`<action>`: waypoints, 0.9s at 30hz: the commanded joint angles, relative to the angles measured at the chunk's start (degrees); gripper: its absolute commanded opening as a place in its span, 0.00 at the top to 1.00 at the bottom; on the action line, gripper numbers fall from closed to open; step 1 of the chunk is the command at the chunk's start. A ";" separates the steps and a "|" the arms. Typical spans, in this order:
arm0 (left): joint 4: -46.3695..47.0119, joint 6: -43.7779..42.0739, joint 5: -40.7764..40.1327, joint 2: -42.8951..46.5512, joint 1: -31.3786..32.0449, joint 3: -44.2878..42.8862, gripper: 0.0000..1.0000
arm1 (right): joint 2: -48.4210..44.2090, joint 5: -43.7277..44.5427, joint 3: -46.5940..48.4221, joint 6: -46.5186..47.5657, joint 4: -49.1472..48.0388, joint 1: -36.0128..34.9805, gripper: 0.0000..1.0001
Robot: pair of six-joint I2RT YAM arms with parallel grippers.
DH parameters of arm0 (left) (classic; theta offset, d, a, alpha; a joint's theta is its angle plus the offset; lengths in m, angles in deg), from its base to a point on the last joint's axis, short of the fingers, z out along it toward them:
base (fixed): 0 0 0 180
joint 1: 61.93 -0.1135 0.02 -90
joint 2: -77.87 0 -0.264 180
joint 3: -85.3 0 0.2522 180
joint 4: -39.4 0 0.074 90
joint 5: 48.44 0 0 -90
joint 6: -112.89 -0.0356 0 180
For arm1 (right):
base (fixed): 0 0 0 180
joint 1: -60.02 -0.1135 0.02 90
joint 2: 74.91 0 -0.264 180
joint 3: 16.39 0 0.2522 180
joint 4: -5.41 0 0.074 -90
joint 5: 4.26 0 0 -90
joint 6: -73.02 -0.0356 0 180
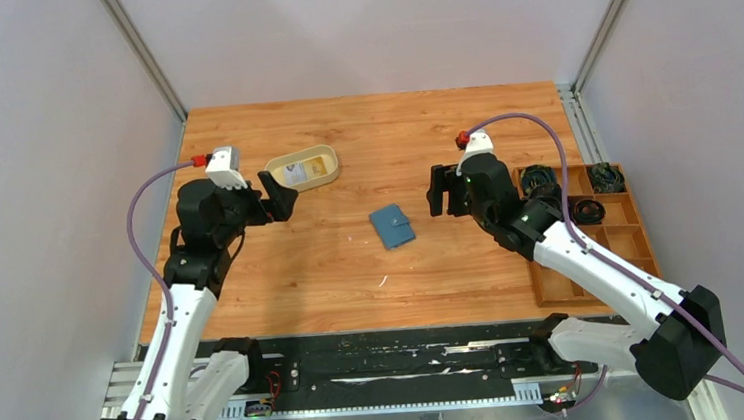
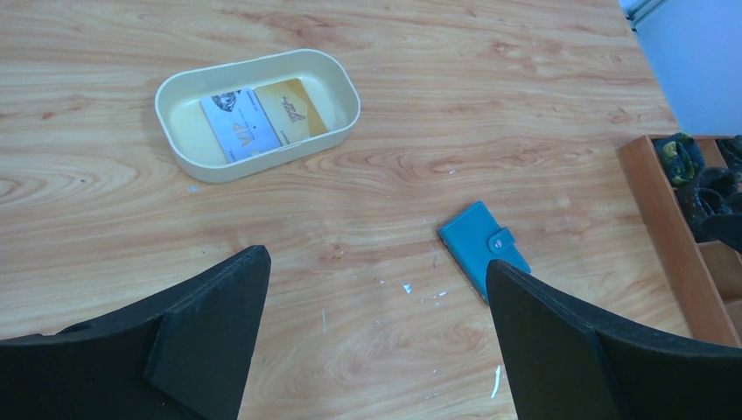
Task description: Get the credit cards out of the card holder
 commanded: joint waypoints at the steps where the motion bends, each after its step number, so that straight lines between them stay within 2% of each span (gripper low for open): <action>1: 1.29 -1.29 1.02 0.76 0.33 -1.90 0.00 | -0.05 -1.01 0.02 1.47 -1.12 0.68 0.21; 4: 0.67 -1.32 1.43 0.19 0.34 -2.75 0.00 | 0.08 -1.81 0.10 4.49 -1.16 0.63 0.21; 7: 0.04 0.59 2.61 -1.16 0.37 -3.33 0.00 | 0.82 -8.07 -0.59 10.82 -0.86 0.68 0.21; 10: -0.84 3.18 6.96 -5.36 1.71 -4.00 0.00 | 3.59 -12.68 -0.50 11.80 -0.50 0.70 0.22; 14: -1.30 5.20 0.05 -7.31 7.41 -0.62 0.00 | 10.11 -17.49 0.79 11.00 0.64 0.22 0.26; 19: 2.26 10.65 -3.81 -9.47 11.60 4.87 0.00 | 16.49 -15.04 2.17 10.86 -0.34 -4.09 0.27; 27: 5.76 13.89 -3.53 -15.29 11.96 6.51 0.00 | 23.86 -11.69 4.40 9.63 -7.26 -5.35 0.31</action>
